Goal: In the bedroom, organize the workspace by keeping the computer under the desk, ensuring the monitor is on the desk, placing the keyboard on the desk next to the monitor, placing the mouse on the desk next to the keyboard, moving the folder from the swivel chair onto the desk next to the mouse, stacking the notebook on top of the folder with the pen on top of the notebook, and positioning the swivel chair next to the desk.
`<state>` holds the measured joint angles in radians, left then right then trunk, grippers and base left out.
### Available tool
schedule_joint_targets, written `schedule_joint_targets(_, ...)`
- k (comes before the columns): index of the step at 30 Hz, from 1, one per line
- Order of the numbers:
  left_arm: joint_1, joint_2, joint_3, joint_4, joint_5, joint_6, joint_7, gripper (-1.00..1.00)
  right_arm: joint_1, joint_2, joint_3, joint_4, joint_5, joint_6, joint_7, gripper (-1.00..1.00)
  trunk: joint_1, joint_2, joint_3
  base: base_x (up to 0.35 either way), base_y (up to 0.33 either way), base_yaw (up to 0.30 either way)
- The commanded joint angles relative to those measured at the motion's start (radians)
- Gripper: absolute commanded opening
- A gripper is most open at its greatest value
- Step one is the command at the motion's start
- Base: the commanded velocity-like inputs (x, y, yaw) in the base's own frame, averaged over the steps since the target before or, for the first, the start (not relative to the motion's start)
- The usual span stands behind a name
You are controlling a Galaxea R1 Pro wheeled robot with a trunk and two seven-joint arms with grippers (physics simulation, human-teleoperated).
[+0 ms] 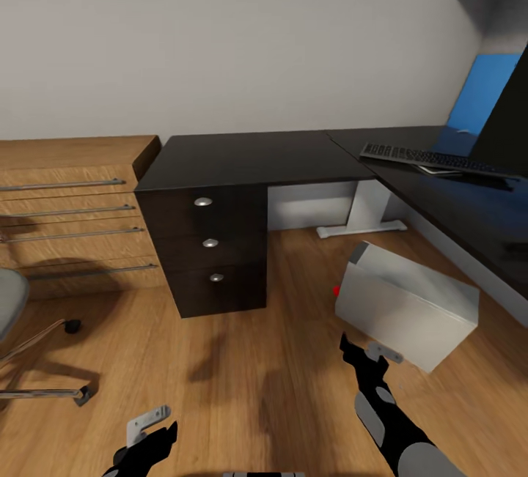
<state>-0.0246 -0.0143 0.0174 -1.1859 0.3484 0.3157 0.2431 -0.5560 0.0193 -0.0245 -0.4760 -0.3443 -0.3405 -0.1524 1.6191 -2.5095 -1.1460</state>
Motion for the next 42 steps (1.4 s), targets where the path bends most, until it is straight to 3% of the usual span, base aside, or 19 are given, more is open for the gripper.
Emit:
schedule_joint_targets(1, 0.004, 0.001, 0.001, 0.0, 0.011, -0.002, 0.005, 1.0, 0.01, 0.002, -0.002, -0.017, -0.004, -0.003, 0.001, 1.0, -0.001, 0.0, 0.003, 0.0, 0.0, 0.0)
schedule_joint_targets(8, 0.029, 0.008, 0.001, 0.004, 0.011, -0.067, 0.004, 1.0, 0.108, 0.008, 0.018, -0.153, 0.0, -0.002, -0.003, 1.0, -0.004, 0.002, 0.03, 0.0, 0.0, 0.0)
schedule_joint_targets(9, 0.036, 0.021, 0.001, 0.005, 0.011, -0.083, 0.003, 1.0, 0.162, 0.009, 0.025, -0.221, 0.004, -0.002, -0.004, 1.0, -0.004, 0.002, 0.034, 0.0, 0.0, 0.0)
schedule_joint_targets(14, 0.046, 0.038, 0.001, 0.006, 0.011, -0.091, 0.002, 1.0, 0.226, 0.01, 0.03, -0.293, 0.005, -0.002, -0.004, 1.0, -0.006, 0.003, 0.053, 0.0, 0.0, 0.0)
schedule_joint_targets(23, 0.056, 0.047, 0.001, 0.044, 0.011, -0.107, 0.004, 1.0, 0.272, 0.023, 0.062, -0.318, 0.007, -0.003, -0.006, 1.0, -0.011, 0.005, 0.088, 0.0, 0.0, 0.0)
schedule_joint_targets(24, 0.057, 0.048, 0.001, 0.062, 0.011, -0.164, 0.003, 1.0, 0.296, 0.022, 0.062, -0.317, 0.008, -0.004, -0.006, 1.0, -0.011, 0.005, 0.092, 0.0, 0.0, 0.0)
schedule_joint_targets(29, 0.058, 0.054, 0.001, 0.07, 0.011, -0.236, 0.003, 1.0, 0.343, 0.022, 0.063, -0.311, 0.008, -0.007, -0.005, 1.0, -0.013, 0.006, 0.111, 0.0, 0.0, 0.0)
schedule_joint_targets(38, 0.083, 0.057, 0.002, 0.041, 0.011, -0.251, 0.004, 1.0, 0.406, 0.016, 0.063, -0.31, 0.011, -0.03, -0.003, 1.0, -0.017, 0.009, 0.146, 0.0, 0.0, 0.0)
schedule_joint_targets(42, 0.121, 0.057, 0.001, -0.003, 0.01, -0.252, 0.005, 1.0, 0.437, 0.011, 0.063, -0.305, 0.038, -0.062, -0.004, 1.0, -0.019, 0.01, 0.162, 0.0, 0.0, 0.0)
